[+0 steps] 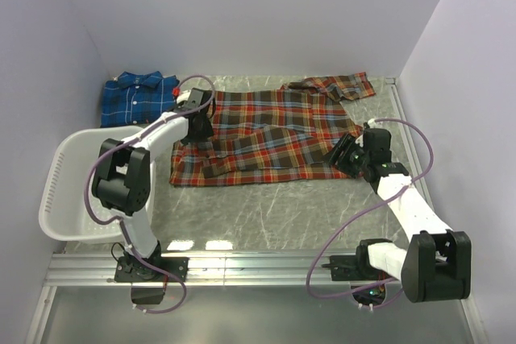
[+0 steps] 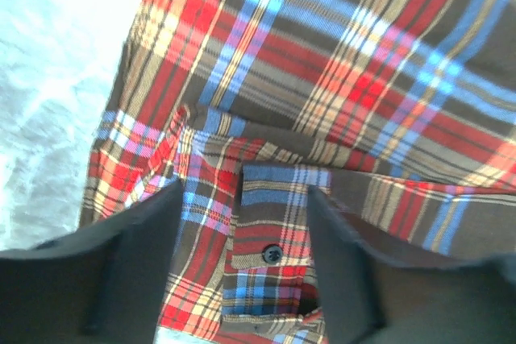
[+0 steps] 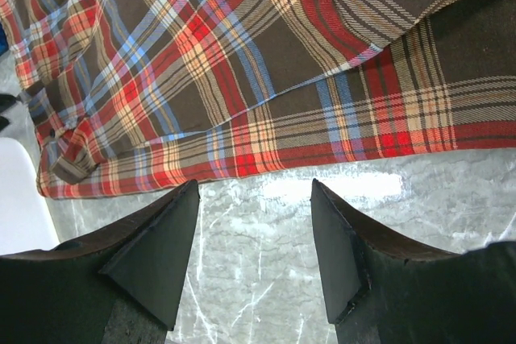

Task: Fold and stack the long sleeve shirts
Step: Fold the shirt

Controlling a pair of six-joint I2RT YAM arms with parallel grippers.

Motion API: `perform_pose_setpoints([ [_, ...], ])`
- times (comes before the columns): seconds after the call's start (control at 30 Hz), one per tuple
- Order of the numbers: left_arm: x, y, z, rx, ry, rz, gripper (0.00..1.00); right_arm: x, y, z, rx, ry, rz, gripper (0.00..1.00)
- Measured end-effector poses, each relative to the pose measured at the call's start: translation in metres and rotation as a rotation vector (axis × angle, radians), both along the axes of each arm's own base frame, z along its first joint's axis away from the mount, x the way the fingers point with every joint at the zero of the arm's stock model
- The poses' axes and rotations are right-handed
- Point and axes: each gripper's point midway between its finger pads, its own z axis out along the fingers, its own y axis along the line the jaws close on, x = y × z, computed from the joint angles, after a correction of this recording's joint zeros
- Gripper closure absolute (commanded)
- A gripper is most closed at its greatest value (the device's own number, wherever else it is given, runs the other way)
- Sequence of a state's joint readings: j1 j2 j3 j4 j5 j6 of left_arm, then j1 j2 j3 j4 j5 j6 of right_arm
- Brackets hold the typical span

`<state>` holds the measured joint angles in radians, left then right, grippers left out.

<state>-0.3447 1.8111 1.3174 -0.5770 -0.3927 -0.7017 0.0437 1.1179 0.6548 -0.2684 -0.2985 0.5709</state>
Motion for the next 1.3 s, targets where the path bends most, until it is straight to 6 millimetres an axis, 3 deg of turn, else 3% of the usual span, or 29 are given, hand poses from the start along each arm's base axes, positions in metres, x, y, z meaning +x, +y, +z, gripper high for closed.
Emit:
perform_pose_setpoints([
  [0.1, 0.005, 0.000, 0.015, 0.000, -0.027, -0.003, 0.24, 0.005, 0.001, 0.002, 0.003, 0.000, 0.000, 0.35],
  [0.23, -0.001, -0.005, 0.046, -0.032, -0.077, -0.023, 0.28, 0.027, 0.008, 0.019, 0.044, -0.052, 0.012, 0.35],
  [0.37, -0.011, -0.040, 0.079, -0.147, -0.144, -0.122, 0.32, 0.053, 0.029, 0.034, 0.148, -0.118, 0.048, 0.35],
  [0.43, -0.020, -0.060, 0.081, -0.205, -0.151, -0.181, 0.34, 0.067, 0.039, 0.035, 0.195, -0.134, 0.060, 0.35],
  [0.5, -0.031, -0.077, 0.069, -0.258, -0.117, -0.232, 0.35, 0.082, 0.047, 0.030, 0.235, -0.133, 0.065, 0.35],
  [0.57, -0.044, -0.086, 0.045, -0.291, -0.058, -0.255, 0.36, 0.095, 0.051, 0.021, 0.261, -0.124, 0.065, 0.35],
  [0.7, -0.076, -0.077, -0.018, -0.284, 0.115, -0.230, 0.36, 0.117, 0.052, -0.013, 0.305, -0.071, 0.040, 0.36],
  [0.8, -0.092, -0.067, -0.046, -0.280, 0.196, -0.199, 0.37, 0.123, 0.039, -0.044, 0.333, -0.010, -0.016, 0.37],
  [0.93, -0.088, -0.062, -0.050, -0.339, 0.191, -0.158, 0.37, 0.111, 0.001, -0.072, 0.386, 0.053, -0.141, 0.38],
  [1.17, -0.086, -0.060, -0.048, -0.410, 0.179, -0.139, 0.37, 0.099, -0.066, -0.067, 0.365, 0.030, -0.336, 0.38],
  [1.3, -0.086, -0.061, -0.047, -0.416, 0.176, -0.143, 0.36, 0.096, -0.080, -0.054, 0.293, 0.001, -0.375, 0.38],
])
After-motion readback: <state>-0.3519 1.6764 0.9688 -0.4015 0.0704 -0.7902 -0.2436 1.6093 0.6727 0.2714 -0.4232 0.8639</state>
